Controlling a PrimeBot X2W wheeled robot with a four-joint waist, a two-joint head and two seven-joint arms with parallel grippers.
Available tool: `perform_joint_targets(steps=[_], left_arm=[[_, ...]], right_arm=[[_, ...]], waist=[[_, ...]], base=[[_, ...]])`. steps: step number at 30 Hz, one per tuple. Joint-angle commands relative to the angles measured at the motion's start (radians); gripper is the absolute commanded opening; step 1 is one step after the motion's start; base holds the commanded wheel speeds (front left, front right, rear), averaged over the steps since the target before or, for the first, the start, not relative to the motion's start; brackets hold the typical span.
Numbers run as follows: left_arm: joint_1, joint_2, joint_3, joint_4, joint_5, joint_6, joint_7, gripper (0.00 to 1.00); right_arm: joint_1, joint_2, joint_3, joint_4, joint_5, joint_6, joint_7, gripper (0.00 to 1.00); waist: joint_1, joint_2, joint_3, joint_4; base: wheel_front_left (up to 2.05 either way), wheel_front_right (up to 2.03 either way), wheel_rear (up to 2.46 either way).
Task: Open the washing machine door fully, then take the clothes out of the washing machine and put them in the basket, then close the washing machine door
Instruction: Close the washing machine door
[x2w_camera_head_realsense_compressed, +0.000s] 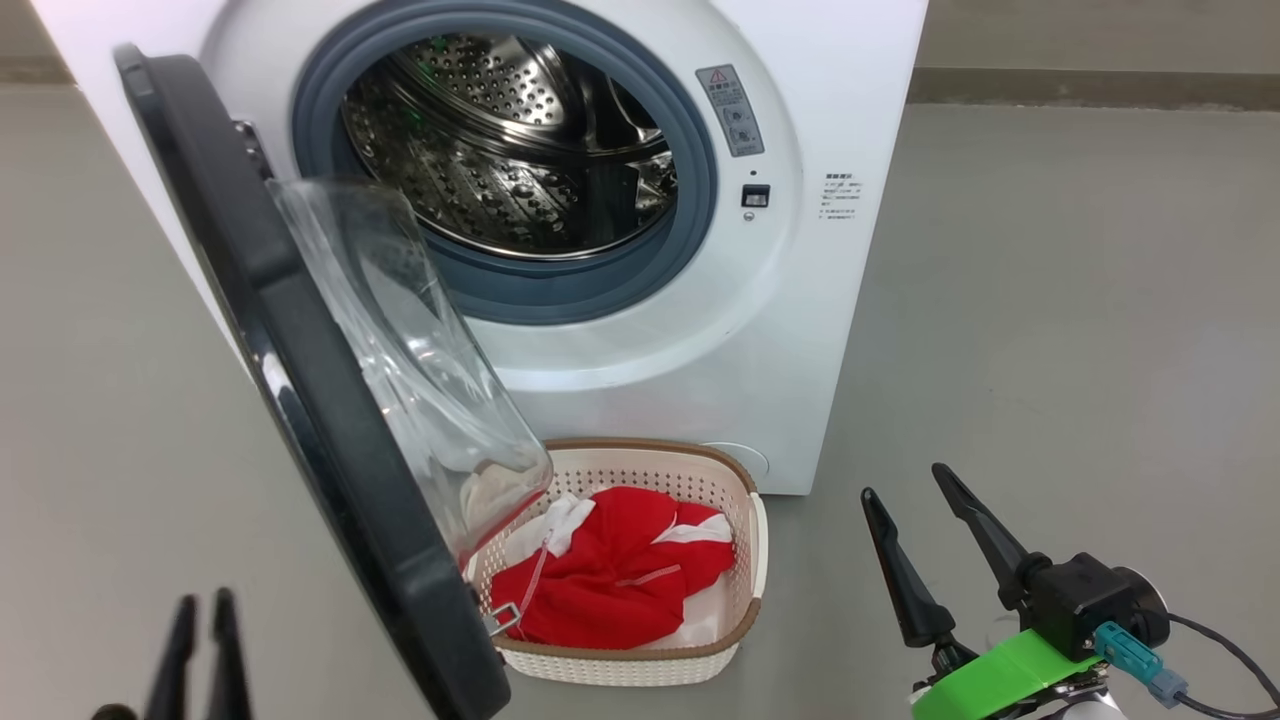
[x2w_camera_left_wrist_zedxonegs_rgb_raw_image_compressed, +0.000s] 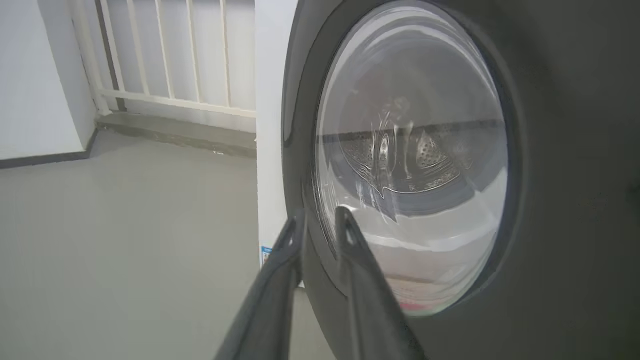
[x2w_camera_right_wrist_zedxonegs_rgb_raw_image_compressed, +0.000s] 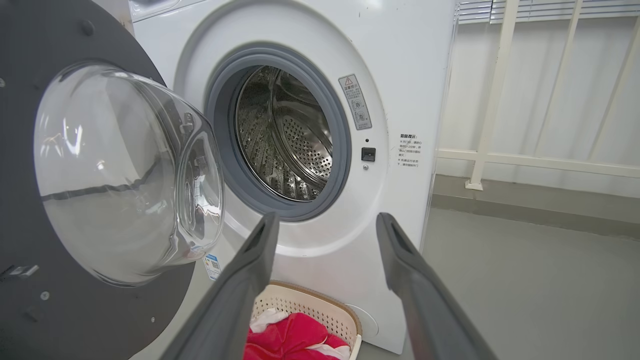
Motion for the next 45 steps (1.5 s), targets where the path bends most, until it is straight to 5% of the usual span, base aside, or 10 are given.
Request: perform_joint_targets(steps=[1,5,9,13,20,27,45], left_arm=[[-0.047,0.007,0.033,-0.017,-0.045,-0.012,-0.001,0.00],[-0.099,0.004,0.067,-0.050,-0.256,-0.028,0.091,0.00],[-0.139,0.003,0.089,-0.134,-0.624,-0.002,0.242,0.00],[-0.156,0.002,0.105,-0.267,-0.925,0.096,0.380,0.00],[-0.161,0.002,0.095,-0.442,-1.245,0.238,0.529,0.00],[-0.145,0.003,0.079,-0.536,-1.302,0.310,0.581,0.00],[-0.247,0.002,-0.026,-0.413,-1.347,0.219,0.478,0.00]], right_arm=[[-0.019,0.002,0.027,-0.021,0.004,0.006,-0.006,1.00],[-0.015,0.002,0.030,-0.018,0.004,0.006,-0.006,1.00],[-0.015,0.002,0.033,-0.016,0.004,0.006,-0.006,1.00],[-0.011,0.002,0.035,-0.017,0.008,0.006,-0.006,1.00],[-0.014,0.002,0.040,-0.016,0.013,0.006,-0.006,1.00],[-0.024,0.002,0.046,-0.013,0.014,0.006,-0.006,1.00],[-0.057,-0.008,0.048,-0.016,0.005,0.006,-0.006,1.00]], waist=[[0.0000,0.0000,-0.003,0.004],[0.0000,0.0000,-0.006,0.009],[0.0000,0.0000,-0.008,0.007],[0.0000,0.0000,-0.007,0.003],[0.0000,0.0000,0.002,-0.006],[0.0000,0.0000,0.016,-0.034],[0.0000,0.0000,0.074,-0.165]], base=[[0.00,0.00,0.00],[0.00,0.00,0.00],[0.00,0.00,0.00],[0.00,0.00,0.00],[0.00,0.00,0.00],[0.00,0.00,0.00],[0.00,0.00,0.00]])
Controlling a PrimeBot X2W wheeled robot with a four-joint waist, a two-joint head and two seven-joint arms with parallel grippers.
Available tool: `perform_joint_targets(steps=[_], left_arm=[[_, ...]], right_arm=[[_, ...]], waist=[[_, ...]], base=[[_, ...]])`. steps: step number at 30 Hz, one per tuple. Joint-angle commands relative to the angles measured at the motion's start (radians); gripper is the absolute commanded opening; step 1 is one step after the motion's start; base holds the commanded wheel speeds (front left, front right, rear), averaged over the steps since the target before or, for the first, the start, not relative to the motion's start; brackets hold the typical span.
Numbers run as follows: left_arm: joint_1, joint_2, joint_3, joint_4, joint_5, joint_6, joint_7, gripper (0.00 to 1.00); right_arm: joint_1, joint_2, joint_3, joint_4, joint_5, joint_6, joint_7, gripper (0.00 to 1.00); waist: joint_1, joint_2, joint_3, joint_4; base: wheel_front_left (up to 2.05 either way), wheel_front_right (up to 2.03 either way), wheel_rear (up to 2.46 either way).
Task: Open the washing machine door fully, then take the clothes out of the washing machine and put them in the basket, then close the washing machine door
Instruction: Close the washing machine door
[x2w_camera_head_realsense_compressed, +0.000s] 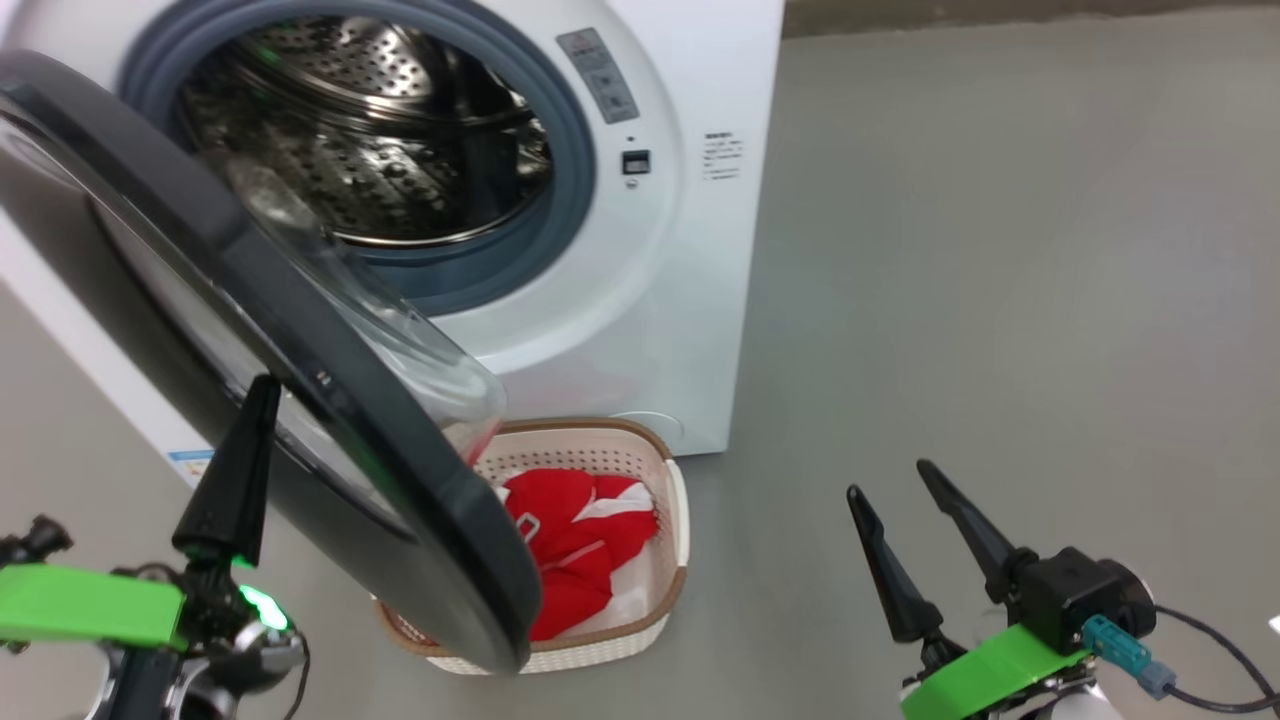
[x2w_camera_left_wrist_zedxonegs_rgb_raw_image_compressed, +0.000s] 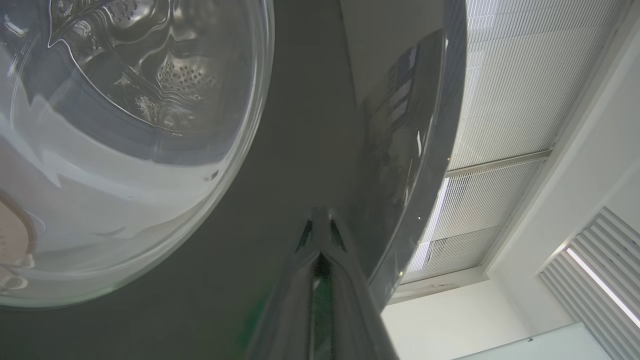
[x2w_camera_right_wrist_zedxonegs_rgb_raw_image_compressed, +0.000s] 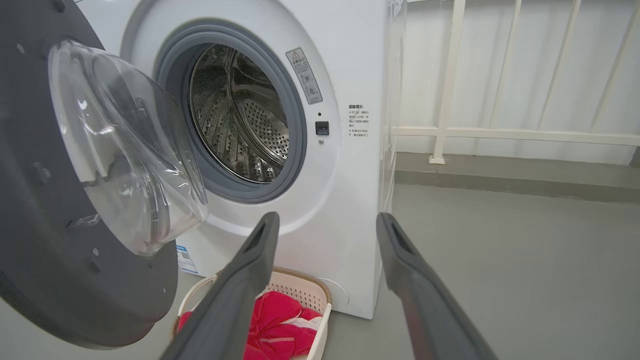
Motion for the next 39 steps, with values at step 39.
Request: perform_joint_targets(steps=[39], left_arm=[[-0.494,0.053,0.022,0.394,0.016,-0.185,-0.082,0.00]], right_arm=[[-0.105,-0.029,0.033,-0.076,0.012,0.006,-0.006,1.00]], waist=[[0.0000,0.0000,0.179,-0.195]], base=[[0.00,0.00,0.00]])
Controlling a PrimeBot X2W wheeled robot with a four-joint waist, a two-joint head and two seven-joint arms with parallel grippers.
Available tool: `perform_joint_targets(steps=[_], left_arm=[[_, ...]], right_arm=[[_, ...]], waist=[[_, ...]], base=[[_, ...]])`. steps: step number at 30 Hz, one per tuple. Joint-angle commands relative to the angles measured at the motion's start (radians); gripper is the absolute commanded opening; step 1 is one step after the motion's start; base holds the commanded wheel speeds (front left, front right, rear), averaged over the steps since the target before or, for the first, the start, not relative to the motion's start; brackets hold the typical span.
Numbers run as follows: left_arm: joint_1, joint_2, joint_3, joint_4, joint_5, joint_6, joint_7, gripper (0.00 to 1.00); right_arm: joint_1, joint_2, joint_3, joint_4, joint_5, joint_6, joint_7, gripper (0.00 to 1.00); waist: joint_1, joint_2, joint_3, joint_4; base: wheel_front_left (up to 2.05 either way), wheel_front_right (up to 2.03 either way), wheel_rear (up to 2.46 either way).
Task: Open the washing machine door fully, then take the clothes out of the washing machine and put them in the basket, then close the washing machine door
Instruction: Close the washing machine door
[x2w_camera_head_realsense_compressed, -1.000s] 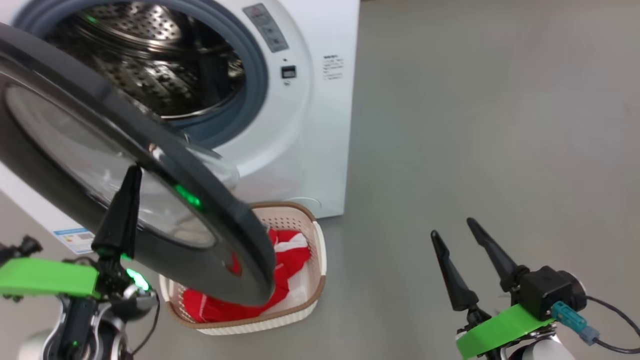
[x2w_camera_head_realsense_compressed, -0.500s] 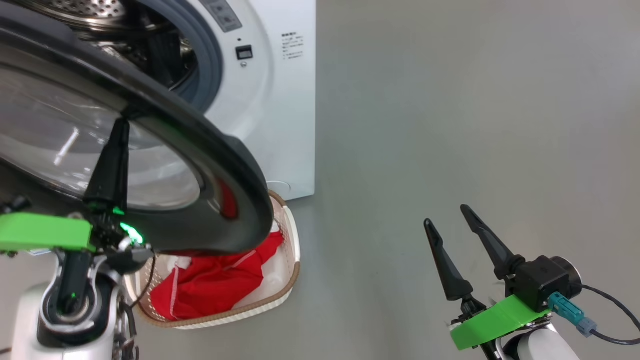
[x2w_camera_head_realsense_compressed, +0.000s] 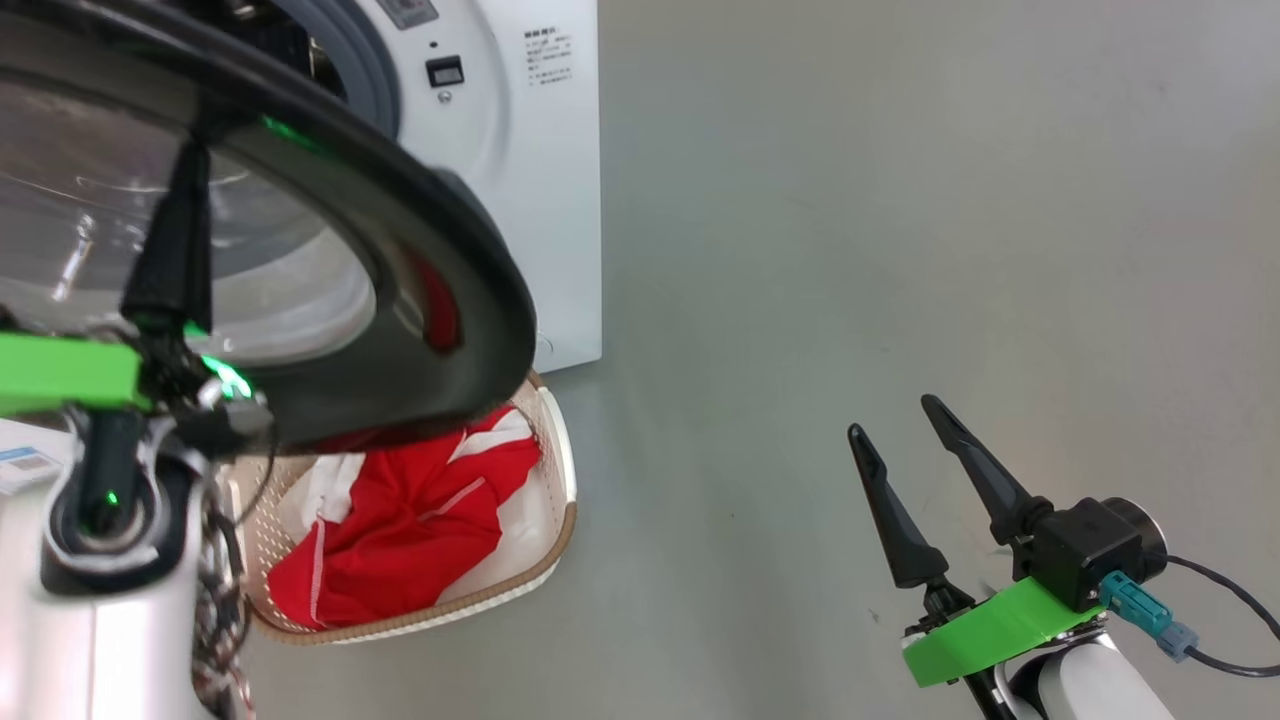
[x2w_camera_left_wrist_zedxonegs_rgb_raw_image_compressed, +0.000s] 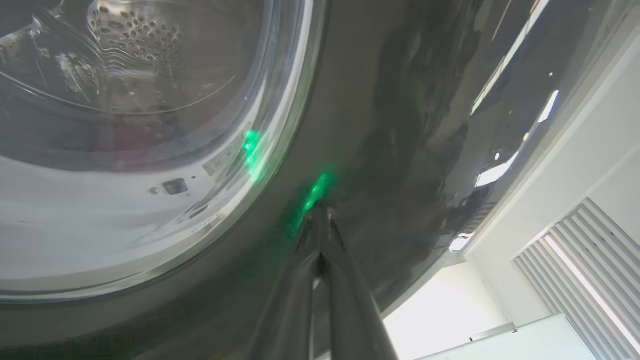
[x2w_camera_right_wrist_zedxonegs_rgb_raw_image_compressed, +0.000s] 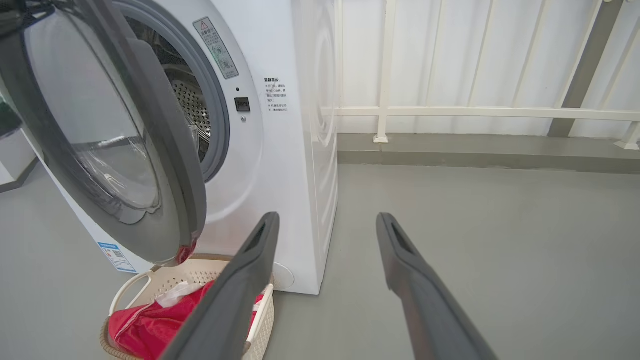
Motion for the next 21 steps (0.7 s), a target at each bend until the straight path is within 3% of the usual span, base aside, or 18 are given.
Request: perform_joint_targets(steps=[1,9,11,13,14,15,18,21], left_arm=[[-0.052,0.035,0.027,-0.014,0.010,-0.019,-0.007,0.00],[-0.105,0.049,0.021,0.078,0.029,-0.059,-0.015,0.00],[-0.093,0.052,0.018,0.094,0.033,-0.069,-0.009,0.14],[-0.071,0.059,0.012,0.100,0.047,-0.078,-0.009,0.38],[-0.057,0.062,0.009,0.100,0.057,-0.082,-0.011,0.90],[-0.043,0.063,0.007,0.099,0.062,-0.086,-0.012,1.00],[-0.009,0.071,0.003,0.091,0.083,-0.094,-0.020,1.00],[0.055,0.108,-0.021,0.076,0.187,-0.109,-0.072,1.00]], right_arm=[[-0.029,-0.009,0.028,-0.025,0.004,0.006,-0.006,1.00],[-0.036,-0.007,0.032,-0.022,0.009,0.006,-0.006,1.00],[-0.031,-0.004,0.029,-0.019,0.008,0.006,-0.006,1.00],[-0.023,-0.002,0.027,-0.017,0.007,0.006,-0.006,1.00],[-0.020,0.000,0.026,-0.016,0.007,0.006,-0.006,1.00],[-0.018,0.001,0.025,-0.015,0.007,0.006,-0.006,1.00],[-0.013,0.002,0.024,-0.012,0.008,0.006,-0.006,1.00],[-0.004,0.005,0.026,-0.009,0.008,0.006,-0.006,1.00]], waist=[[0.0000,0.0000,0.008,-0.005],[0.0000,0.0000,0.009,-0.012],[0.0000,0.0000,-0.003,-0.008],[0.0000,0.0000,-0.018,-0.002],[0.0000,0.0000,-0.027,0.002],[0.0000,0.0000,-0.035,0.006],[0.0000,0.0000,-0.052,0.016],[0.0000,0.0000,-0.081,0.030]], base=[[0.00,0.00,0.00],[0.00,0.00,0.00],[0.00,0.00,0.00],[0.00,0.00,0.00],[0.00,0.00,0.00],[0.00,0.00,0.00],[0.00,0.00,0.00],[0.00,0.00,0.00]])
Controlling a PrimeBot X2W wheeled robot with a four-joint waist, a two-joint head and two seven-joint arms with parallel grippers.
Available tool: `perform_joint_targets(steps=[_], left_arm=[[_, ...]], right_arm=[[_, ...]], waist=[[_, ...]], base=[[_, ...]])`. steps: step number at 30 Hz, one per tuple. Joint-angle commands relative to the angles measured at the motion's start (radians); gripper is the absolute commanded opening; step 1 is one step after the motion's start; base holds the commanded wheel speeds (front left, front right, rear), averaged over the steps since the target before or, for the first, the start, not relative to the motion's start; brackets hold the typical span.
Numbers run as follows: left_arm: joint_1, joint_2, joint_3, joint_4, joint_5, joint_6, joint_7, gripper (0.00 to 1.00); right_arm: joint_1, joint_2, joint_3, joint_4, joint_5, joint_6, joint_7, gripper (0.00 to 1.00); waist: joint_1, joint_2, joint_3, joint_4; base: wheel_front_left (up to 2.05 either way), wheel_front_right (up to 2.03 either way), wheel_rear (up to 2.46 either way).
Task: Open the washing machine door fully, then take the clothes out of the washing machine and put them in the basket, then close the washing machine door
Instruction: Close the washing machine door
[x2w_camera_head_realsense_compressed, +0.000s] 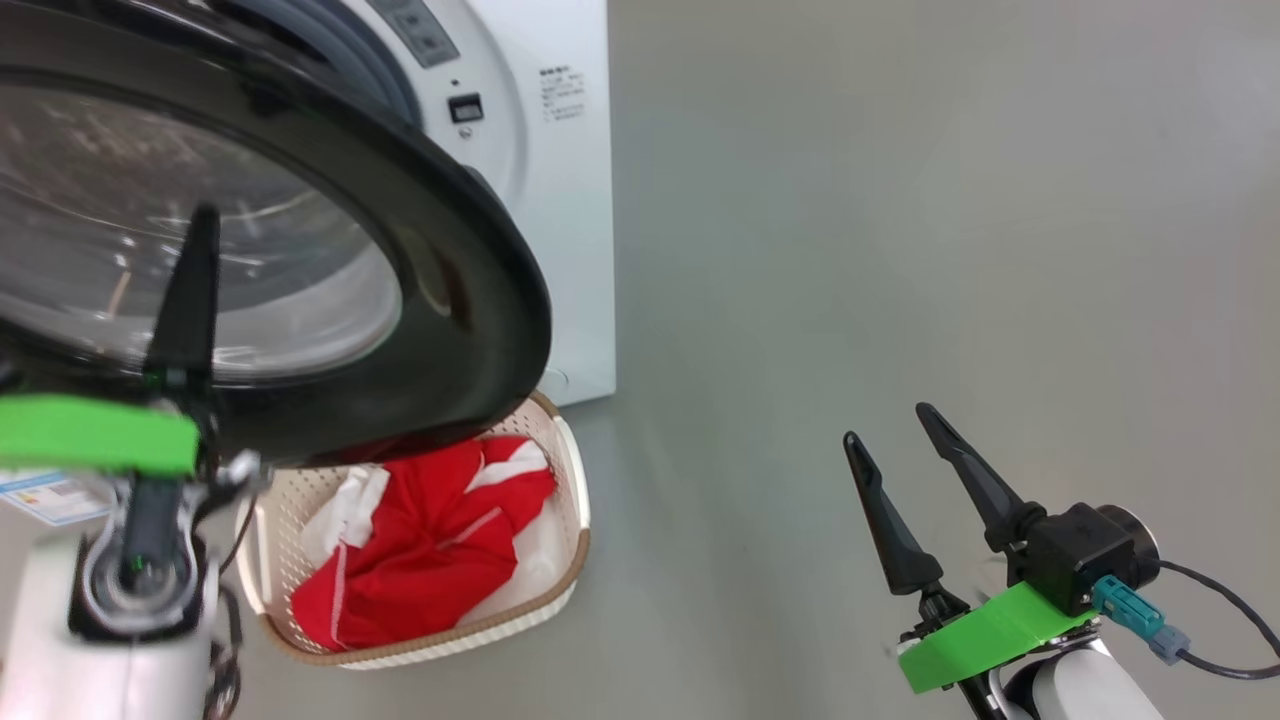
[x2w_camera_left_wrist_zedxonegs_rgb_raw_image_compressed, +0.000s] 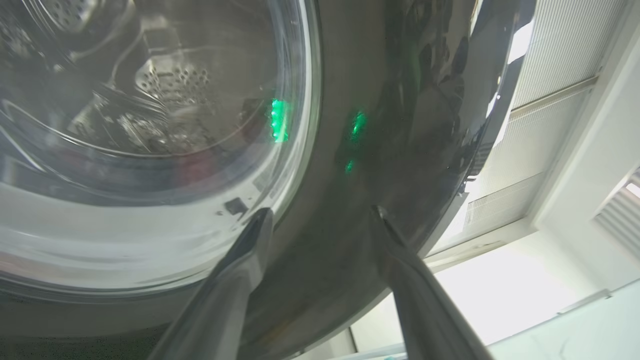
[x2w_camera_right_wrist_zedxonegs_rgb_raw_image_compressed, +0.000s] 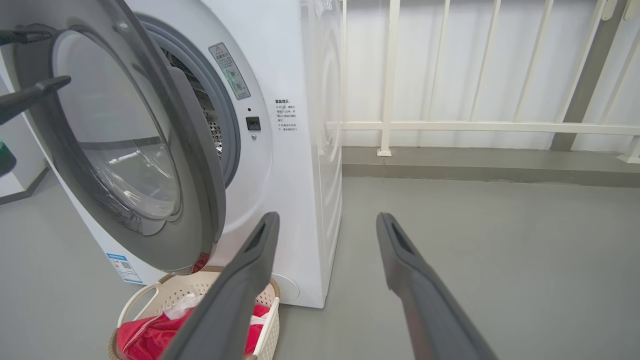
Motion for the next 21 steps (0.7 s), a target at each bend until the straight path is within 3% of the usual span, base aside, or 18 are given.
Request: perform_joint_targets(steps=[1,6,7,11,15,21], left_arm=[[0.031,0.062,0.009,-0.039,0.074,-0.021,-0.037,1.00],[0.146,0.097,-0.067,-0.090,0.281,-0.038,-0.169,1.00],[0.192,0.117,-0.101,-0.101,0.375,-0.040,-0.223,1.00],[0.274,0.148,-0.157,-0.125,0.523,-0.035,-0.293,1.00],[0.326,0.148,-0.148,-0.162,0.589,-0.031,-0.335,1.00],[0.404,0.136,-0.088,-0.211,0.781,0.030,-0.355,1.00]], right_arm=[[-0.005,0.000,0.023,-0.019,0.008,0.006,-0.006,1.00],[0.019,0.005,0.010,-0.020,0.010,0.006,-0.006,1.00],[0.026,0.007,0.007,-0.020,0.010,0.006,-0.006,1.00],[0.040,0.010,-0.004,-0.029,0.006,0.006,-0.006,1.00],[0.051,0.013,-0.021,-0.039,0.001,0.006,-0.006,1.00],[0.061,0.015,-0.044,-0.055,-0.008,0.006,-0.006,1.00]], waist=[[0.0000,-0.0001,-0.036,0.024],[0.0000,-0.0001,-0.087,0.057],[0.0000,-0.0001,-0.107,0.066],[0.0000,-0.0001,-0.142,0.079],[0.0000,-0.0001,-0.156,0.091],[0.0000,-0.0001,-0.168,0.100]], base=[[0.00,0.00,0.00],[0.00,0.00,0.00],[0.00,0.00,0.00],[0.00,0.00,0.00],[0.00,0.00,0.00],[0.00,0.00,0.00]])
